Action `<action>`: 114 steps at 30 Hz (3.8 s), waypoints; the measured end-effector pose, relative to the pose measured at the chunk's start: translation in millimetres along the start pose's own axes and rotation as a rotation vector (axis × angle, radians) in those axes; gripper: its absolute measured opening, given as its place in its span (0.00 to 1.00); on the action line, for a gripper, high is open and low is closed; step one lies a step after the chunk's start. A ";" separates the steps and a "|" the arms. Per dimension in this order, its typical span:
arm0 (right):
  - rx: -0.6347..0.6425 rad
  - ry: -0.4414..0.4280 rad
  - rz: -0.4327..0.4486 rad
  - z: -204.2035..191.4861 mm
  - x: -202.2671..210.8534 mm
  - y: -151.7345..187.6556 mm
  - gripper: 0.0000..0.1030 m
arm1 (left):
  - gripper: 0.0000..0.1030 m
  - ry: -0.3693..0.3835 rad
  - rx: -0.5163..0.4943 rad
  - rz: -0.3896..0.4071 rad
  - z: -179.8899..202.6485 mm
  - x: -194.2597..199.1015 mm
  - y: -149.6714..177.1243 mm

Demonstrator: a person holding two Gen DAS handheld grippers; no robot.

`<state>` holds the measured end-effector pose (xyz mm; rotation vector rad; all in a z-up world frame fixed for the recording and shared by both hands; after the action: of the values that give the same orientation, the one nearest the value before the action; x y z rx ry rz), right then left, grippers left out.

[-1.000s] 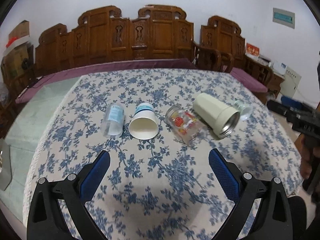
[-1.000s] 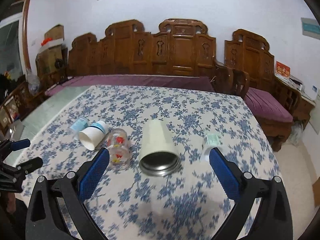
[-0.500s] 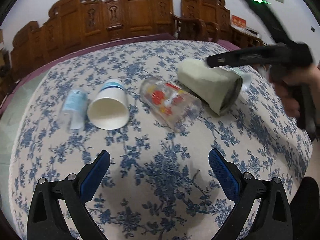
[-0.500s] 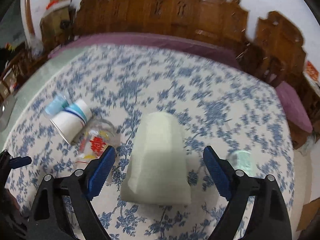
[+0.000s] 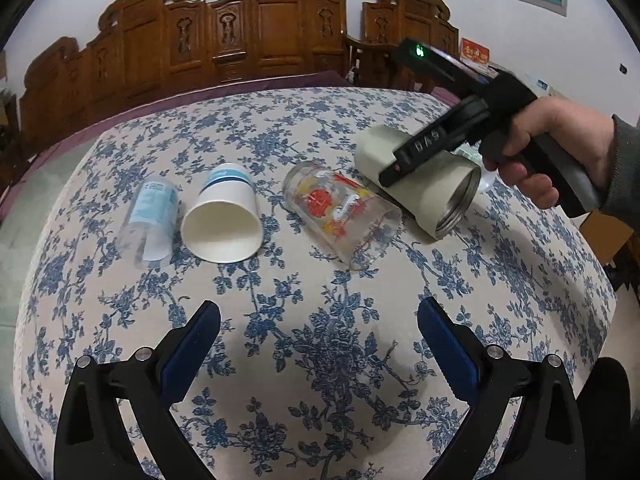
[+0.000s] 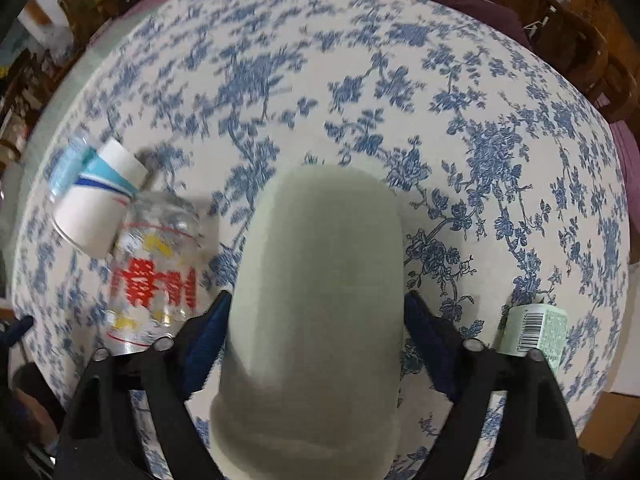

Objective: Flip cup upside down

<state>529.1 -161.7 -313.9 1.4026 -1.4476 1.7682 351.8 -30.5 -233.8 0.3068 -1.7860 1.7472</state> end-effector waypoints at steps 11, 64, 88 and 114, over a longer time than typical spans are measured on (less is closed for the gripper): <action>0.019 0.053 0.064 -5.5 35.8 22.8 0.76 | 0.92 -0.030 0.041 0.024 -13.5 21.7 -0.2; -0.007 0.035 0.564 -102.4 224.8 183.0 0.97 | 0.92 -0.130 0.057 0.014 0.2 102.7 25.0; -0.083 0.075 0.634 -49.2 244.2 214.7 0.97 | 0.86 -0.102 0.291 -0.320 41.6 16.8 40.3; -0.061 0.048 0.593 -54.2 228.7 217.8 0.97 | 0.71 -0.053 0.436 -0.455 45.2 -12.5 60.4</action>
<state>239.9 -242.7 -201.9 0.9426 -2.0154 2.0493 315.9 -71.0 -287.7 0.8720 -1.2213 1.7754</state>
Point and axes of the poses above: each gripper's, at about its wrist camera, not at the fingertips, and x roughly against the way its jaws point, z to its right, y to its underside, the point moved 9 cm from there along -x, roughly the way its jaws point, and after that the axes turned 15 degrees about z, right-handed, at the moved point
